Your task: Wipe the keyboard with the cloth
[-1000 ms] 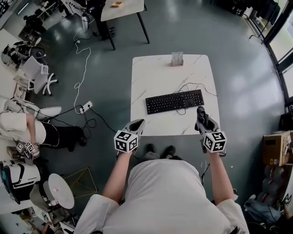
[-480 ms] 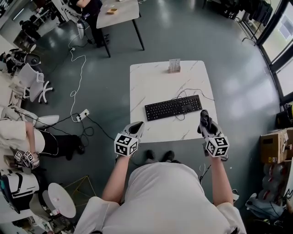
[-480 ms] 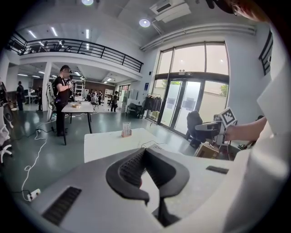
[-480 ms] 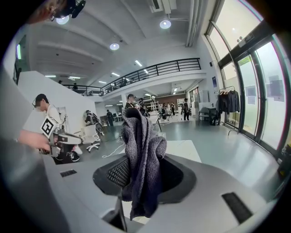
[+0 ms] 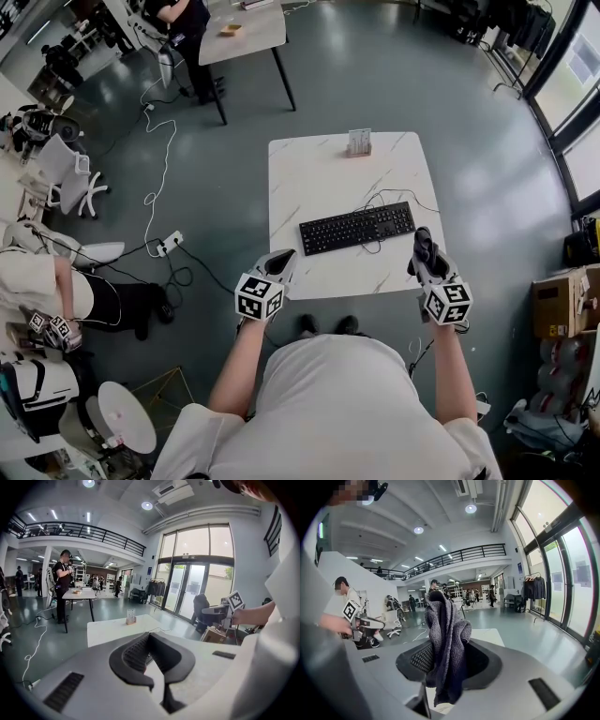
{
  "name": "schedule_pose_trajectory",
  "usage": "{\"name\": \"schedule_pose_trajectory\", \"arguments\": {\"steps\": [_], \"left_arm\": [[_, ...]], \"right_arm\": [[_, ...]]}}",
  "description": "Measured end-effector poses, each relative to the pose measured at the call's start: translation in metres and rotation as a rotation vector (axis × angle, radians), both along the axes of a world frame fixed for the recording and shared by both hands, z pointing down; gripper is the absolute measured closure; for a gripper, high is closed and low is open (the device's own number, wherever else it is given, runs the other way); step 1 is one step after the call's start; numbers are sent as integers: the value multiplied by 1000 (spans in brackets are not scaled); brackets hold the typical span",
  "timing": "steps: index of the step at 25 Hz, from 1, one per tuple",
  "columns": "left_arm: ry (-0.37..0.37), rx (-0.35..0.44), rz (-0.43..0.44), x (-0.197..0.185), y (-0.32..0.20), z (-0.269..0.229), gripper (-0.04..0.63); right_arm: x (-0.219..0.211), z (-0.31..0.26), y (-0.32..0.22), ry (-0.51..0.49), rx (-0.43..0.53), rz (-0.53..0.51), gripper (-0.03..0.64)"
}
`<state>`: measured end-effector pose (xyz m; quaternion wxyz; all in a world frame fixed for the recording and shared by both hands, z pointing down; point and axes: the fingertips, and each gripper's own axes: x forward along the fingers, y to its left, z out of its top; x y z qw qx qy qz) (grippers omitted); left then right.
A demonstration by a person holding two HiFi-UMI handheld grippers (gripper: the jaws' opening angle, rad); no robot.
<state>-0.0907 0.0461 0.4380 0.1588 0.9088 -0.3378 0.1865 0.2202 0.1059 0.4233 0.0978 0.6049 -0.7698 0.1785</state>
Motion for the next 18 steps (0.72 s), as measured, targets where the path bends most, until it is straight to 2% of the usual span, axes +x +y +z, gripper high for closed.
{"name": "schedule_pose_trajectory", "arguments": {"steps": [18], "left_arm": [[7, 7, -10, -14, -5, -4, 588]], "right_arm": [[-12, -5, -2, 2, 9, -8, 453]]}}
